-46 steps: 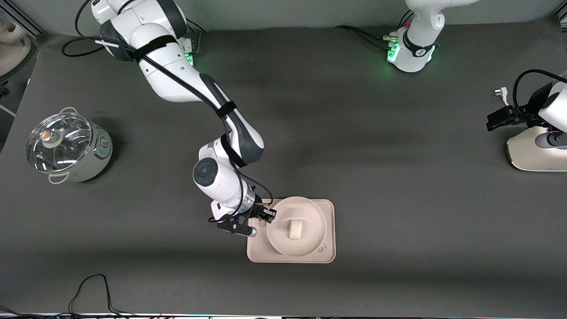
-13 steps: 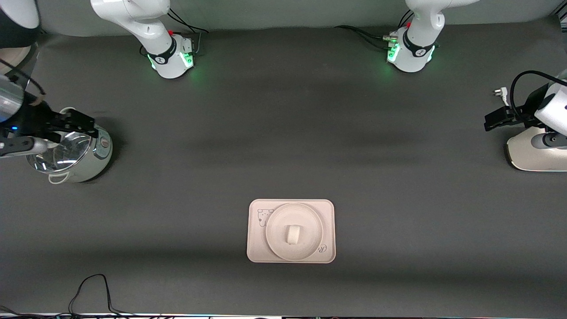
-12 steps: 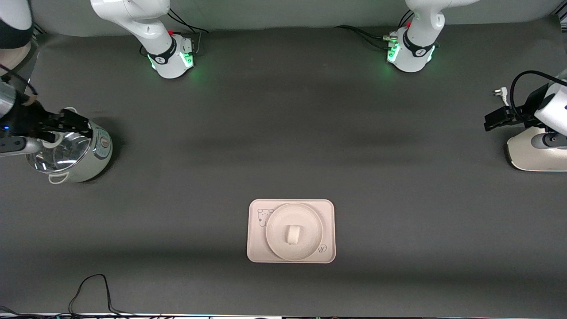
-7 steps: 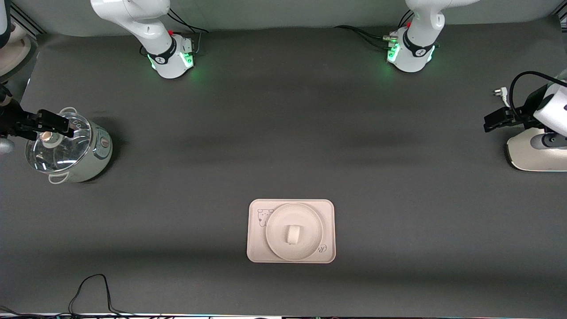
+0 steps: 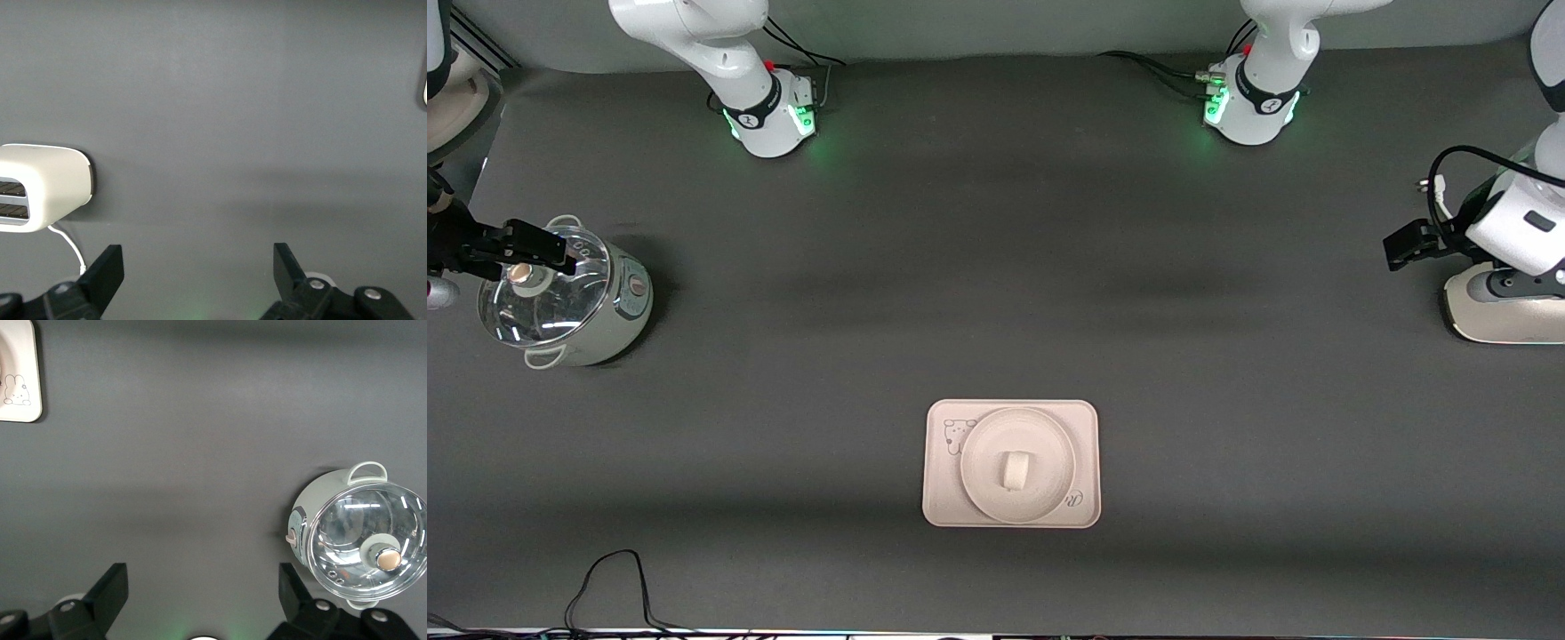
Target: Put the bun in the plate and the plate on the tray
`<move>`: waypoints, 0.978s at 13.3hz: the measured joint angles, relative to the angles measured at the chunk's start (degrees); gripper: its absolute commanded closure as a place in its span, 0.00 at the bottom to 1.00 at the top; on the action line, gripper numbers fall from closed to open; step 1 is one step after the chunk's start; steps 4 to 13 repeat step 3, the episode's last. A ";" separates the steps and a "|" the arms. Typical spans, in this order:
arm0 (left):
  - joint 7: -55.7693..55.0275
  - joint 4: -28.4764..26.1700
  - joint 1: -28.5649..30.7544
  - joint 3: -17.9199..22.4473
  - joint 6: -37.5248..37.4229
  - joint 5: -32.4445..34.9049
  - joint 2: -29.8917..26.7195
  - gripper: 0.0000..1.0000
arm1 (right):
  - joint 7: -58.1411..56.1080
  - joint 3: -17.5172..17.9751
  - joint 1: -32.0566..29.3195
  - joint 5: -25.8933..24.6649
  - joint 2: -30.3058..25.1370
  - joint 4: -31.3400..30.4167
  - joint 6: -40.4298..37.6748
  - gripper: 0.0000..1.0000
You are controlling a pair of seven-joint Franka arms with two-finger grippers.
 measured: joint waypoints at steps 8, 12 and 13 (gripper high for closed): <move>0.23 1.65 0.47 0.64 -1.52 -0.51 -0.15 0.00 | 0.00 0.00 0.00 -0.04 -0.03 -0.05 -0.11 0.00; 0.23 1.65 0.47 0.64 -1.52 -0.51 -0.15 0.00 | 0.00 0.00 0.00 -0.04 -0.03 -0.05 -0.11 0.00; 0.23 1.65 0.47 0.64 -1.52 -0.51 -0.15 0.00 | 0.00 0.00 0.00 -0.04 -0.03 -0.05 -0.11 0.00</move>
